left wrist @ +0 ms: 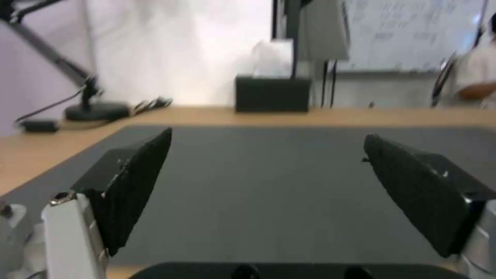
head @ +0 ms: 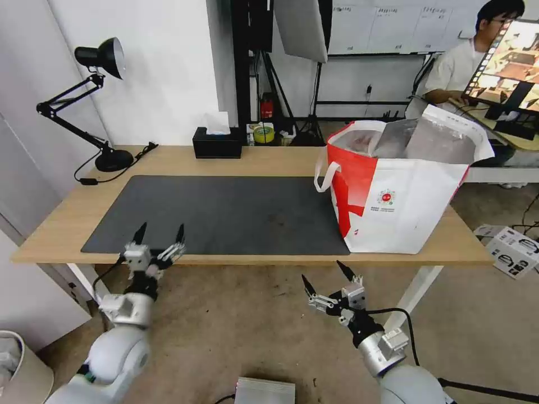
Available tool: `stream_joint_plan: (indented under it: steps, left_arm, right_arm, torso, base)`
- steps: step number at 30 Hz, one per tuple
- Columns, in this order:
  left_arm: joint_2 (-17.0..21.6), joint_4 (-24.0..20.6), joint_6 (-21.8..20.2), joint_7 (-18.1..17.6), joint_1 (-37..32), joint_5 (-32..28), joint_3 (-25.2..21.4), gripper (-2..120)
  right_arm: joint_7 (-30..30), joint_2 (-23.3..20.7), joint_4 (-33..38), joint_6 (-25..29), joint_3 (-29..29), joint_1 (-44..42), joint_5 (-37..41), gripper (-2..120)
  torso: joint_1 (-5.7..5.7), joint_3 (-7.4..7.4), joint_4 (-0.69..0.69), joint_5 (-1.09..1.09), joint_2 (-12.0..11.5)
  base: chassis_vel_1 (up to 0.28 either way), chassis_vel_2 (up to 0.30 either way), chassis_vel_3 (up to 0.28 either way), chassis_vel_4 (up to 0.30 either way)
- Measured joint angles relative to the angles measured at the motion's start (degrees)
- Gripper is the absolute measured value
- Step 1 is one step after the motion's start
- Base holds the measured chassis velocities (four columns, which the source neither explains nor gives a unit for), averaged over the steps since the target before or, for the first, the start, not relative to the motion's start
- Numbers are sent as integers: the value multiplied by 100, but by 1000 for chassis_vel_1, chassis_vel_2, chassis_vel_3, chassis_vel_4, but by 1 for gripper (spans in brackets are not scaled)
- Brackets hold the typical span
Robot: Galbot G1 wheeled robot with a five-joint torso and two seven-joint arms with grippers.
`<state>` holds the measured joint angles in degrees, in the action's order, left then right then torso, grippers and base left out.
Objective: Pick up the trash from the table and place it into the takeout bag.
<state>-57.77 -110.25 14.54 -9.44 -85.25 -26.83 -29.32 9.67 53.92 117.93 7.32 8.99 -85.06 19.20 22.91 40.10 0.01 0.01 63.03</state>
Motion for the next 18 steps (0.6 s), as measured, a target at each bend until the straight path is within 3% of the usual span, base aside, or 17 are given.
stream_joint_plan:
  steps: [6, 18]
  left_arm:
    - [-75, -58, -178, 37, -367, -20, -268, 100]
    - [-211, 0, -190, 94, -446, -28, -221, 100]
  right_arm:
    - [0, 0, 0, 0, 0, 0, 0, 100]
    - [0, 0, 0, 0, 0, 0, 0, 100]
  torso:
    - [0, 0, 0, -1, 0]
    - [1, 0, -1, -1, 0]
  base:
    - [0, 0, 0, 0]
    - [0, 0, 0, 0]
